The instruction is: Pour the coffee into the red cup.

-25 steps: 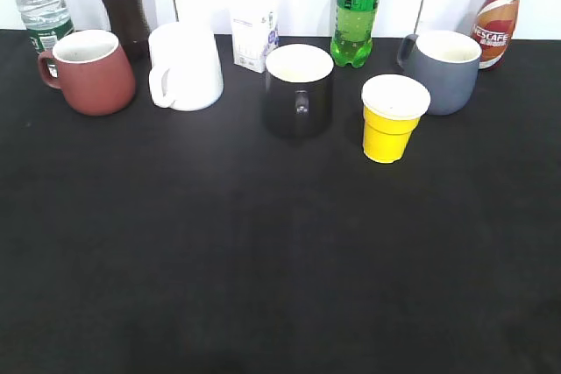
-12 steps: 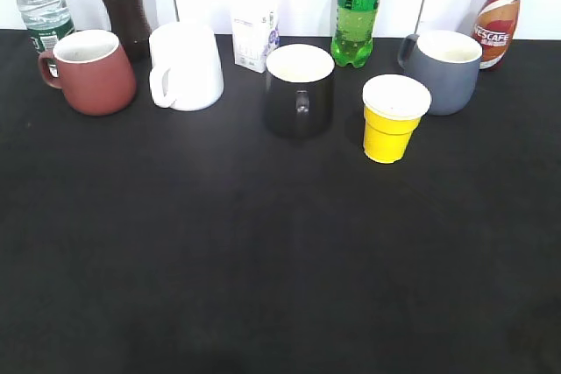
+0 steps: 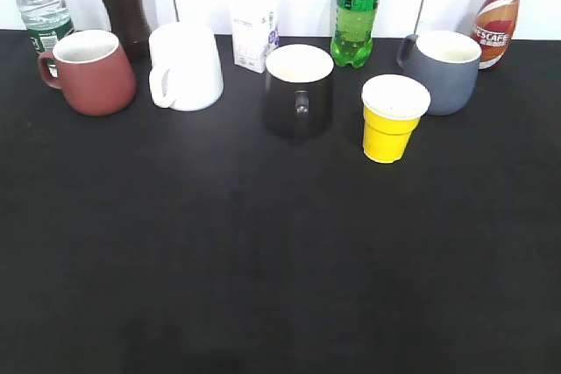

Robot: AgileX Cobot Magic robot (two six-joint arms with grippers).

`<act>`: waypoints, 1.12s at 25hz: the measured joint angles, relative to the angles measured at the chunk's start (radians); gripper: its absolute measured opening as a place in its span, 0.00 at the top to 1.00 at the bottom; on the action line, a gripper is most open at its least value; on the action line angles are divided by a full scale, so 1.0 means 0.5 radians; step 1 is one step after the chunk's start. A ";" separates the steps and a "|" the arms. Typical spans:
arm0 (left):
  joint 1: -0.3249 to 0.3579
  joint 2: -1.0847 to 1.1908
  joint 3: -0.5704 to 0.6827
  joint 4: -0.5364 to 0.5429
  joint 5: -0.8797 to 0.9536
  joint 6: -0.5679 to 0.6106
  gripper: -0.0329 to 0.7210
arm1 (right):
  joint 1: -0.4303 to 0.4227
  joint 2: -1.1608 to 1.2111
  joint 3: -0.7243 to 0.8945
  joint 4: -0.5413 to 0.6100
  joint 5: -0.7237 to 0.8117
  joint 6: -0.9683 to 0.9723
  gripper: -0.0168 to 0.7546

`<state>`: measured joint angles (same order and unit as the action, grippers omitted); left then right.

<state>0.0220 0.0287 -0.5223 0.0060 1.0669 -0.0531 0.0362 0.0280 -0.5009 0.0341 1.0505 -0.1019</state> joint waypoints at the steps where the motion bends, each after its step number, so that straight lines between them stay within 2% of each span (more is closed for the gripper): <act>1: 0.009 -0.060 0.000 0.000 0.002 0.000 0.30 | -0.013 -0.057 0.000 0.000 -0.002 0.000 0.24; 21: 0.016 -0.072 0.000 0.000 -0.001 0.000 0.30 | -0.016 -0.073 0.003 0.000 -0.005 0.004 0.24; 25: 0.016 -0.072 0.000 0.000 -0.001 0.000 0.30 | -0.016 -0.073 0.003 0.000 -0.009 0.313 0.24; 28: 0.016 -0.072 0.000 0.000 -0.001 0.000 0.30 | -0.016 -0.073 0.003 0.000 -0.009 0.368 0.24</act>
<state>0.0302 -0.0073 -0.5223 0.0060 1.0666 -0.0531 0.0282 -0.0085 -0.4991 0.0341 1.0462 0.0822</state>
